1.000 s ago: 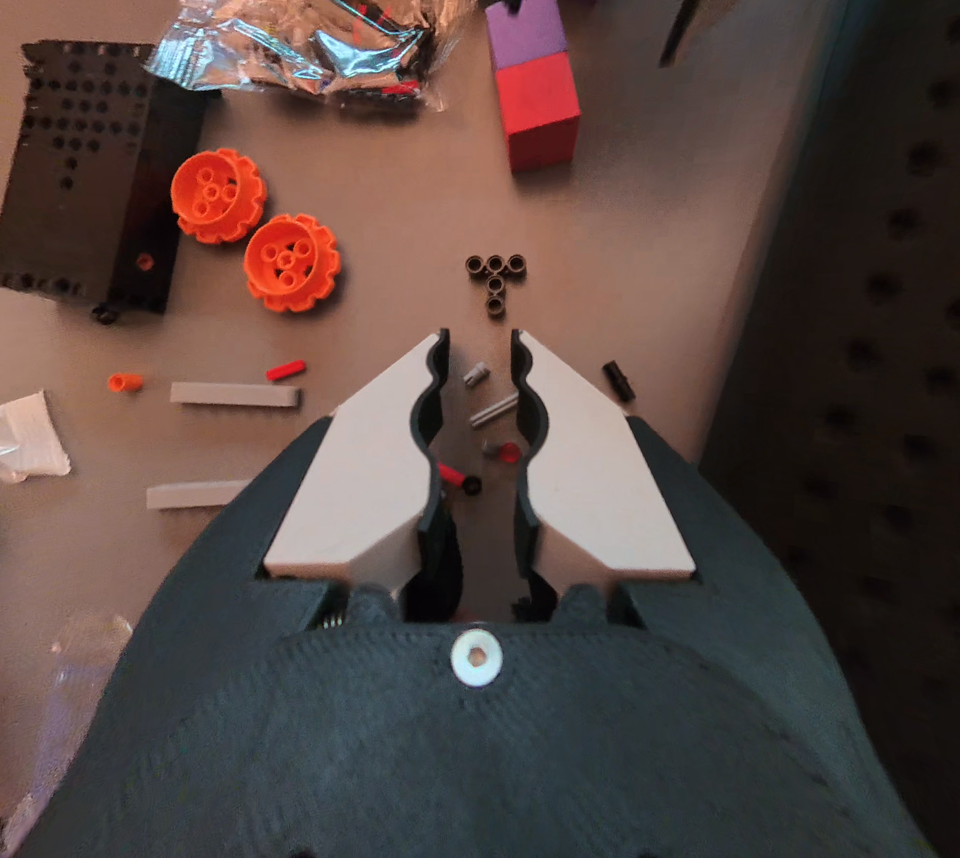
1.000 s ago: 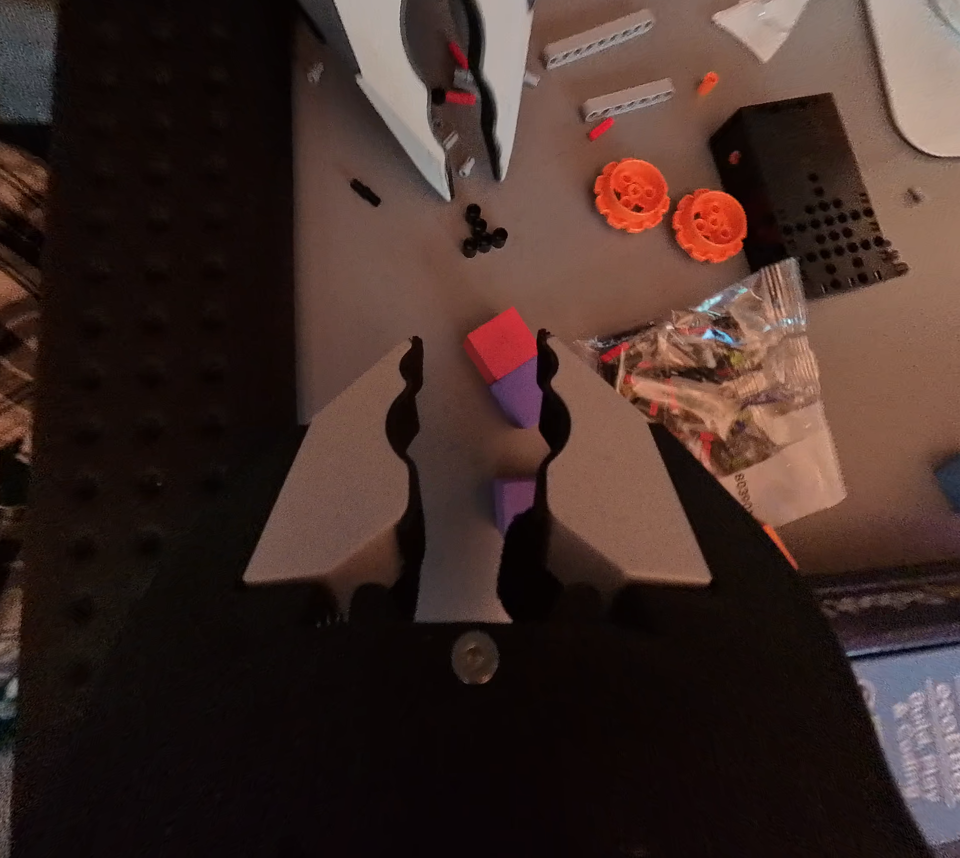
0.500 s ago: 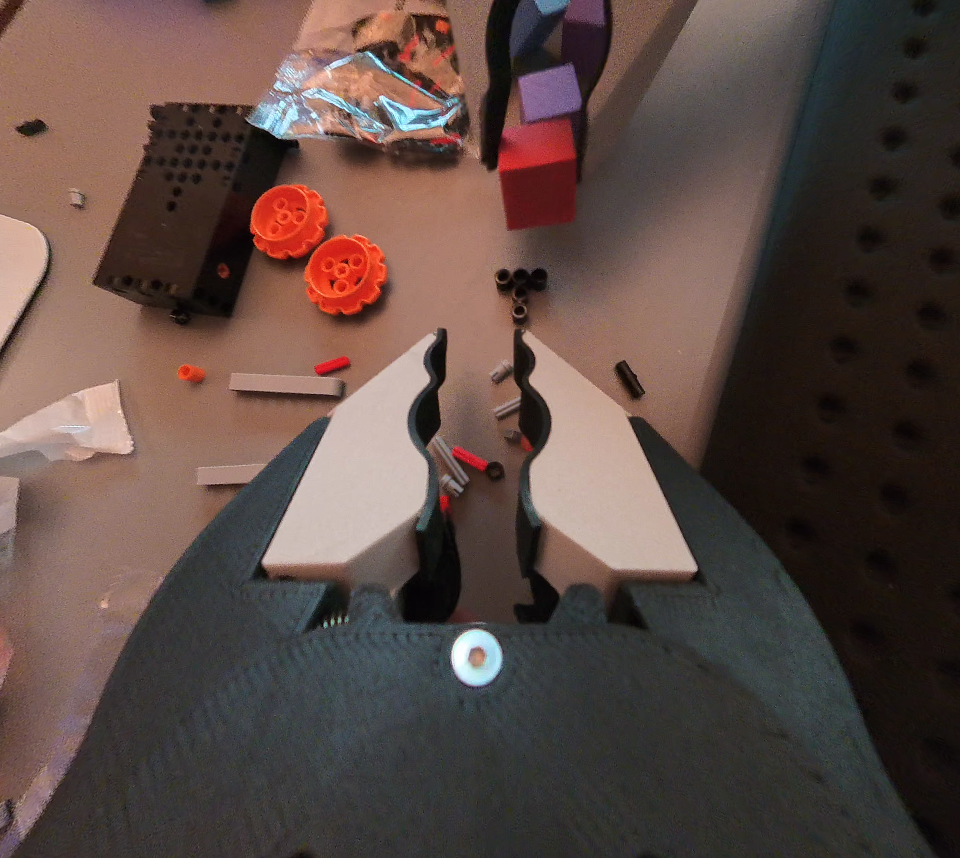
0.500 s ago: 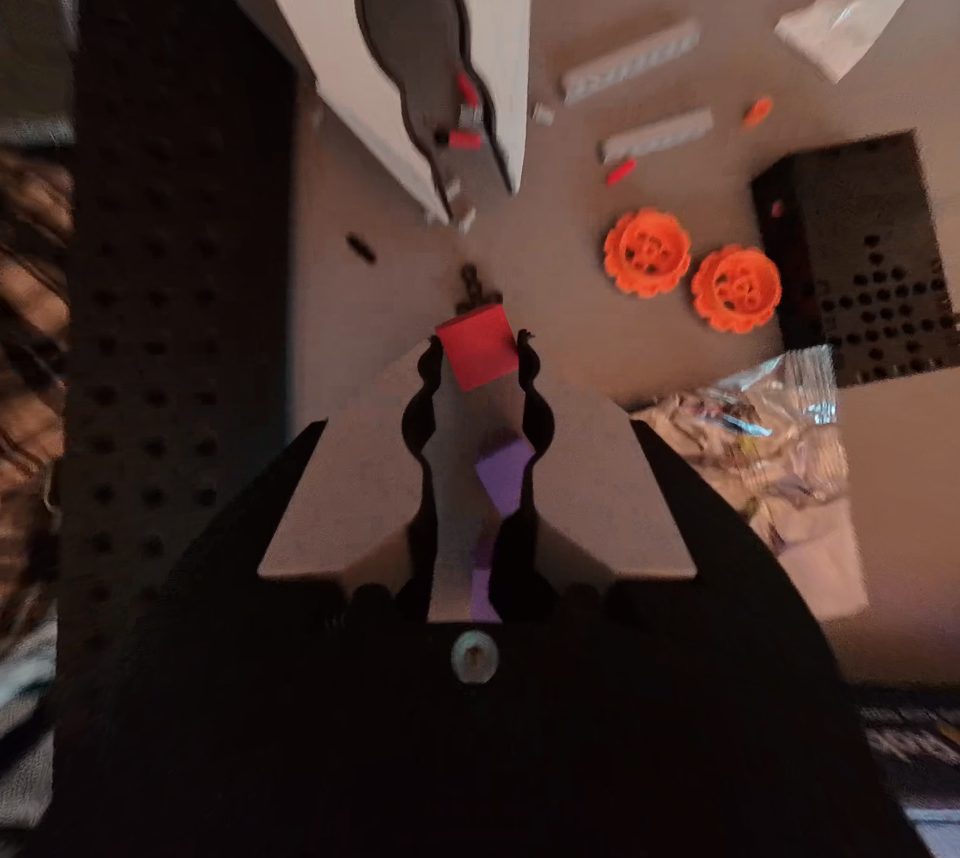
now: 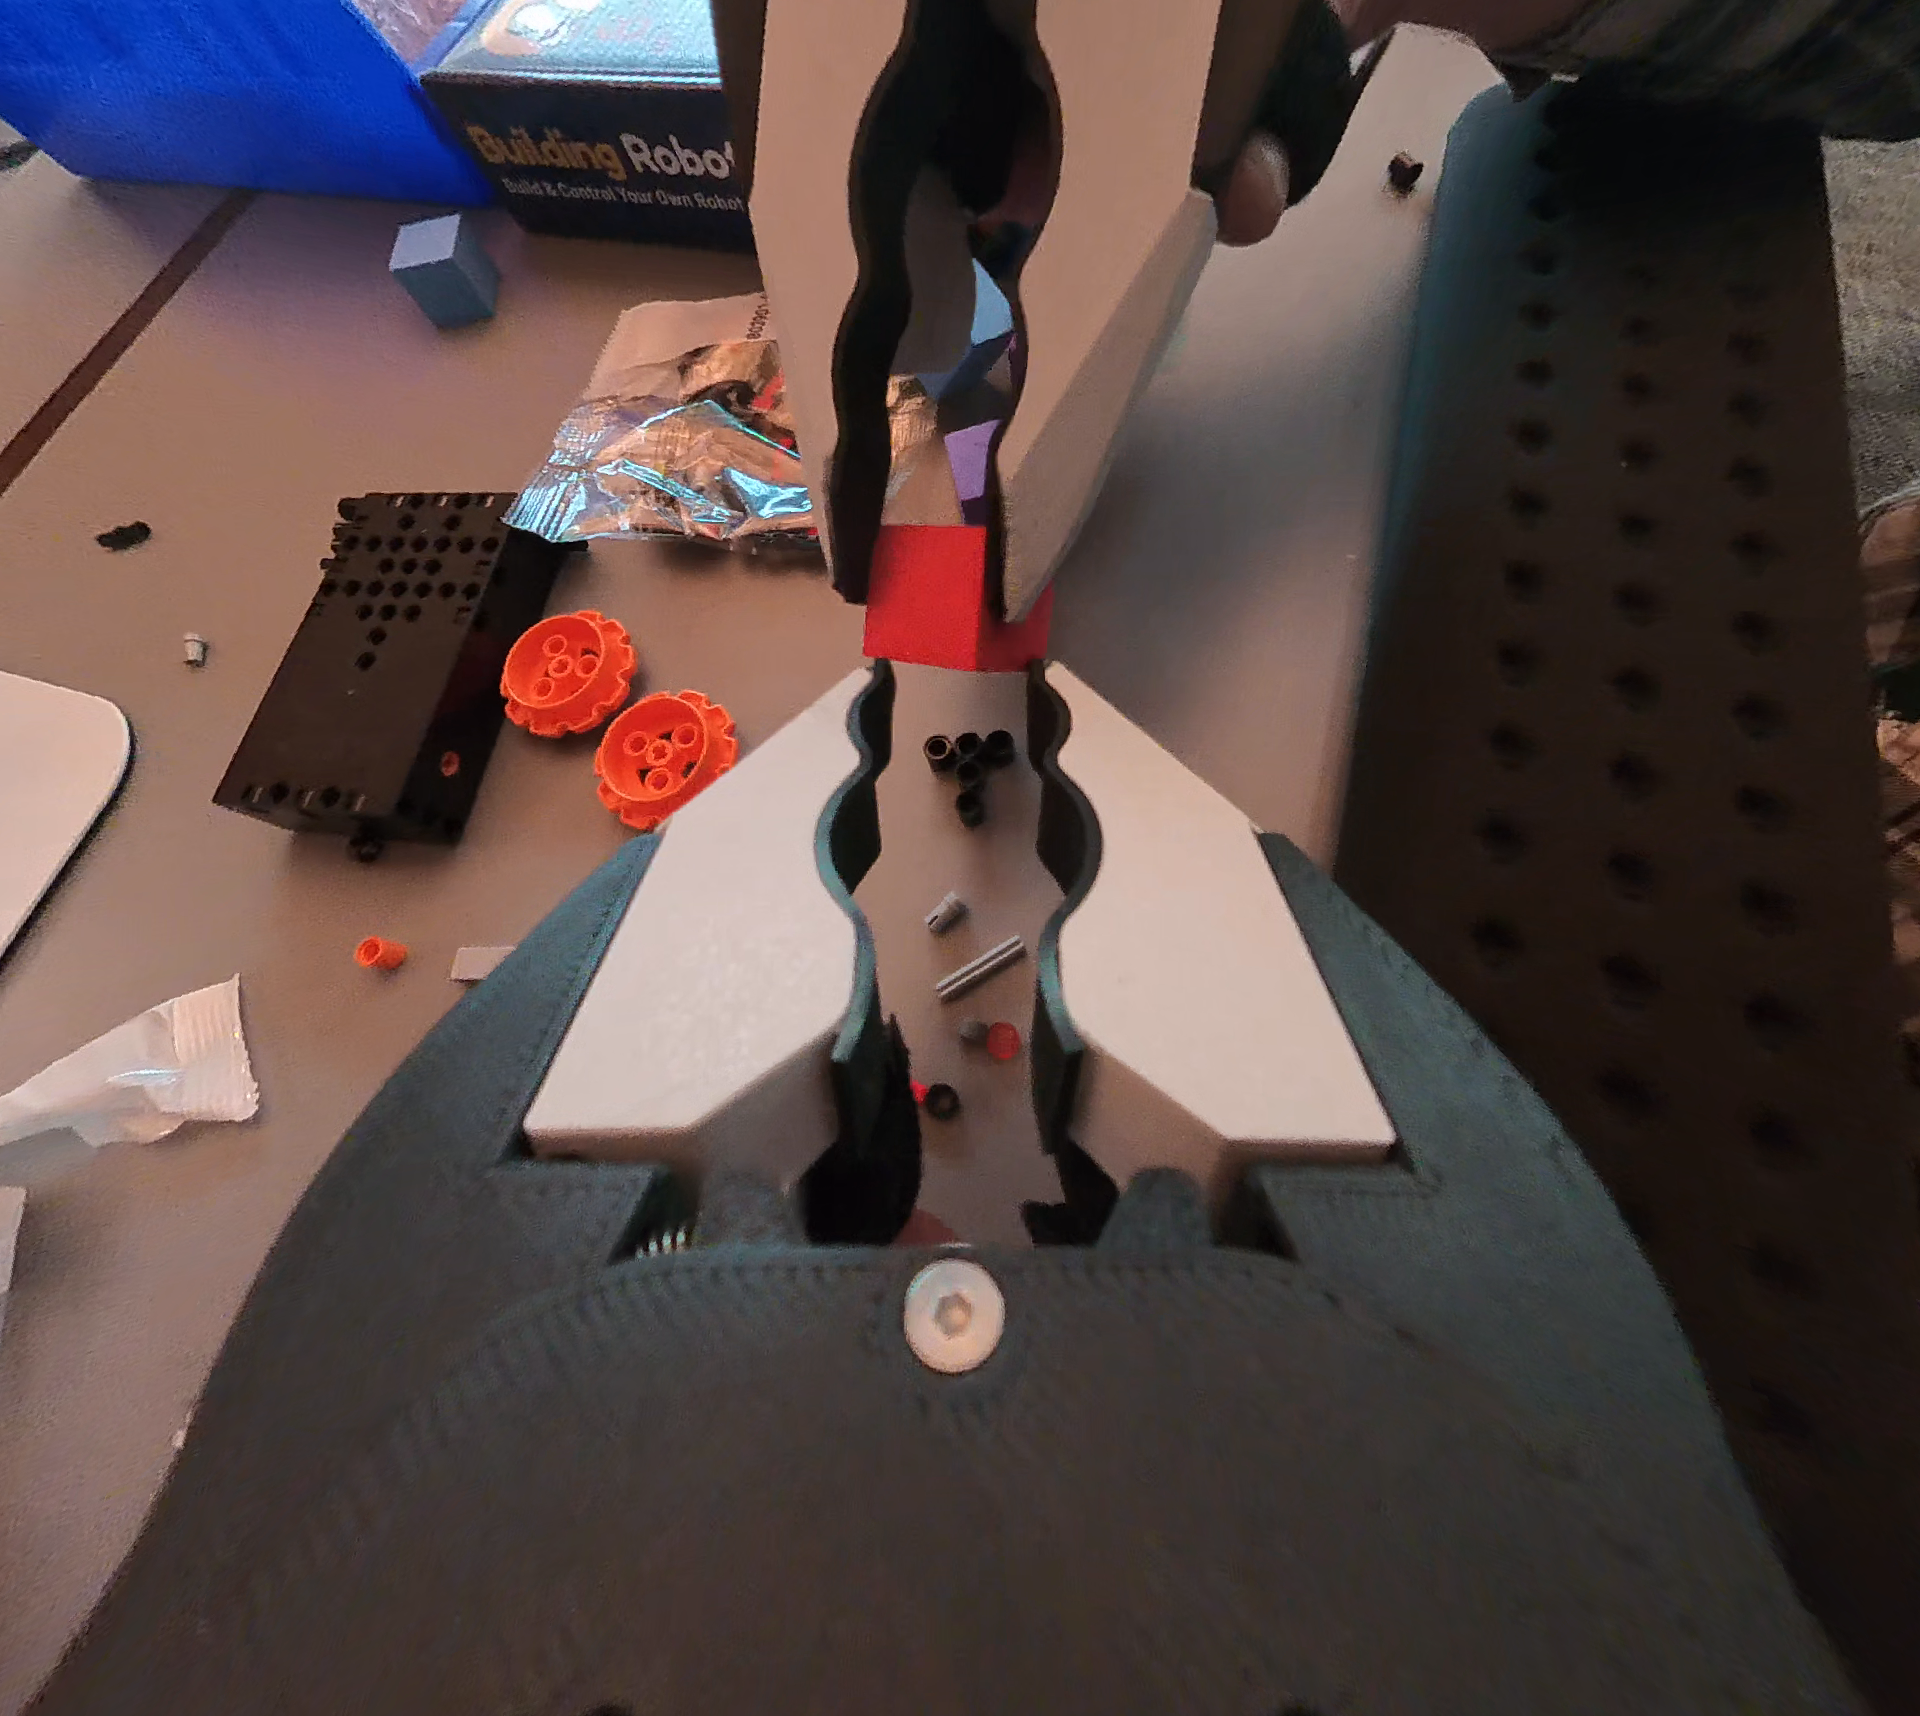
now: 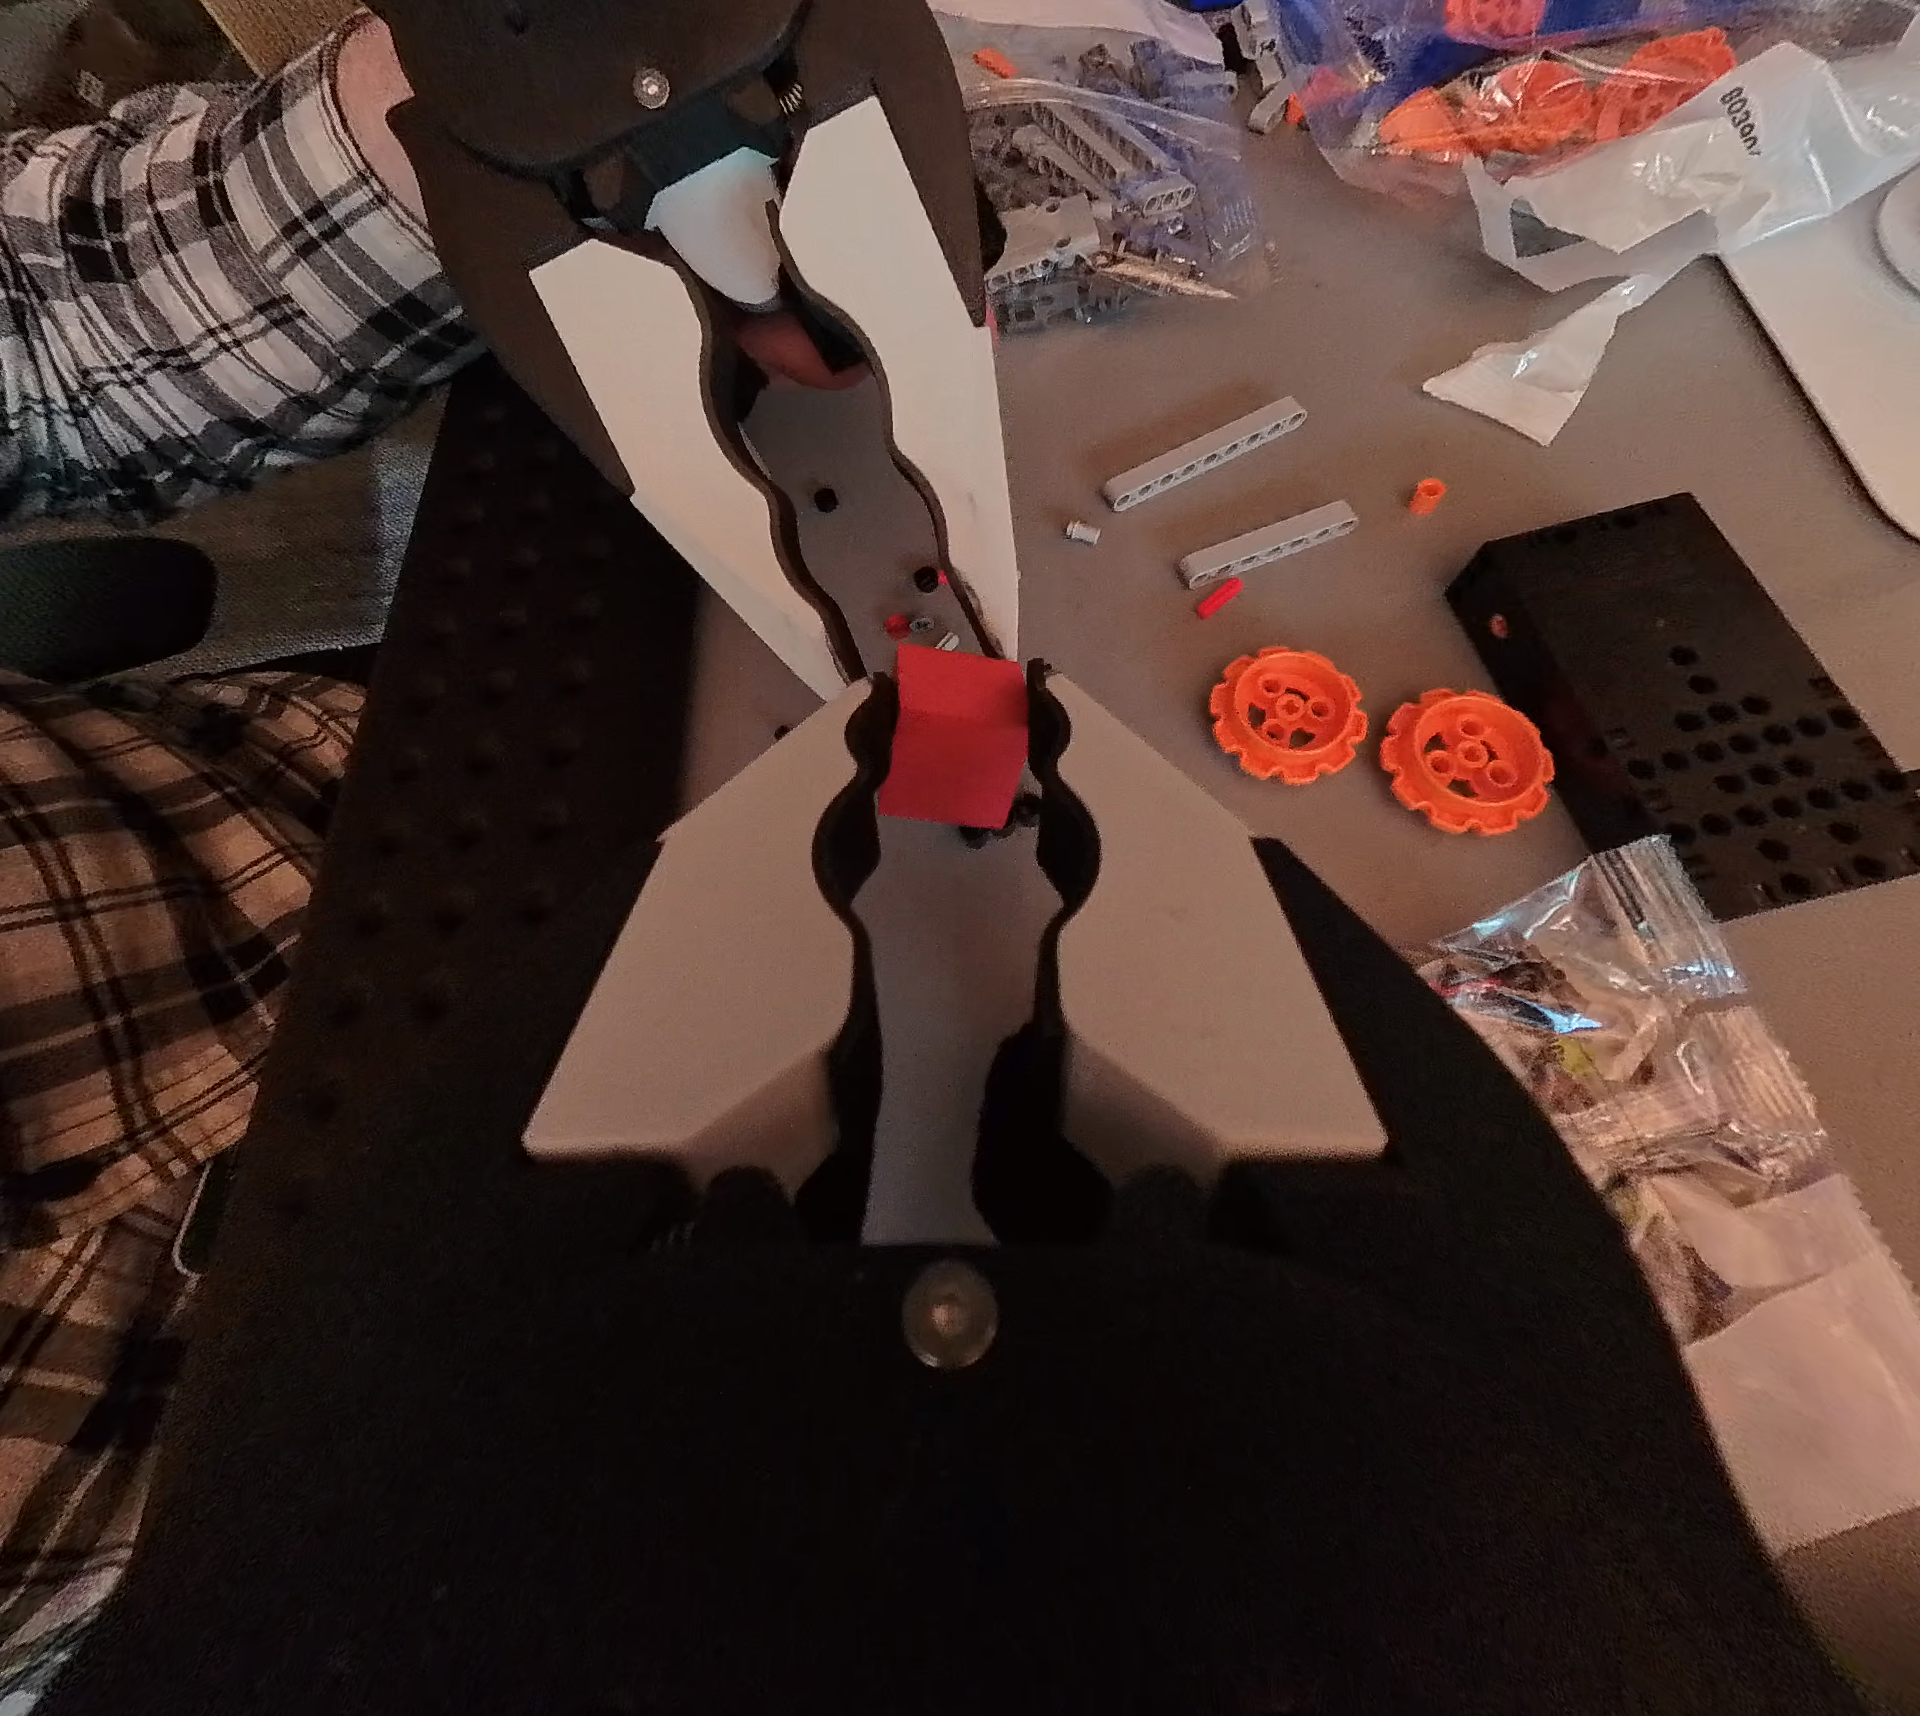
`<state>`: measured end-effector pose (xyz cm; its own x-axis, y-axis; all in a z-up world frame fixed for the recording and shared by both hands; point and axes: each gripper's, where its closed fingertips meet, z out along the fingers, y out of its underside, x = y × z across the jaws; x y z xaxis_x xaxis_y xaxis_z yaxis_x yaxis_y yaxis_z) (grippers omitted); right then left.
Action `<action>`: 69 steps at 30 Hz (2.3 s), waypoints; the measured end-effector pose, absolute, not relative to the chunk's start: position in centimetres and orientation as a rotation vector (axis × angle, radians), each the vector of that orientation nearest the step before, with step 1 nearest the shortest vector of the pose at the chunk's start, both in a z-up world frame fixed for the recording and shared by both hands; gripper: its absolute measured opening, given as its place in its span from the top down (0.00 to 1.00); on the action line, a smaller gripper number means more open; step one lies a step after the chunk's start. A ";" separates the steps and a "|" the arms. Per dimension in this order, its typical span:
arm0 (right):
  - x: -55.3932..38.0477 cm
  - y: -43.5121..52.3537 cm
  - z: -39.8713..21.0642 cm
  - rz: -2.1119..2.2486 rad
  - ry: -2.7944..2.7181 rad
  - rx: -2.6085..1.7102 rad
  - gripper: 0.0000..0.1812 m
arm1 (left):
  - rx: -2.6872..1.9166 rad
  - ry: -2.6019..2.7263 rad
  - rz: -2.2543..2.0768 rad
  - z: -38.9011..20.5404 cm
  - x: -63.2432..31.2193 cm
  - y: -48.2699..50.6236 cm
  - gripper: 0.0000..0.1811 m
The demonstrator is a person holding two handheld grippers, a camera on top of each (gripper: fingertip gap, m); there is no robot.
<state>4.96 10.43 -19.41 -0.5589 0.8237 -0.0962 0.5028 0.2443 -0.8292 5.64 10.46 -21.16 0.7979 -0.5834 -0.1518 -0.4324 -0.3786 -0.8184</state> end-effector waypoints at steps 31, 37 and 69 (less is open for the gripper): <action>5.7 10.8 -23.8 0.978 -2.351 -1.280 0.95 | -2.119 0.806 -0.144 -24.1 5.4 10.5 0.92; 6.9 10.5 -24.5 0.947 -2.410 -1.282 0.96 | -2.131 0.784 -0.130 -23.8 4.9 10.6 0.83; 11.0 15.4 -21.4 0.980 -2.148 -1.391 0.90 | -2.186 0.816 -0.263 -24.9 5.3 10.1 0.87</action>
<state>10.97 15.37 -21.40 -0.4261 0.9037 -0.0423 0.6244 0.2599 -0.7366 5.35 10.05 -24.90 0.7731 -0.6304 -0.0702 -0.4705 -0.4957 -0.7300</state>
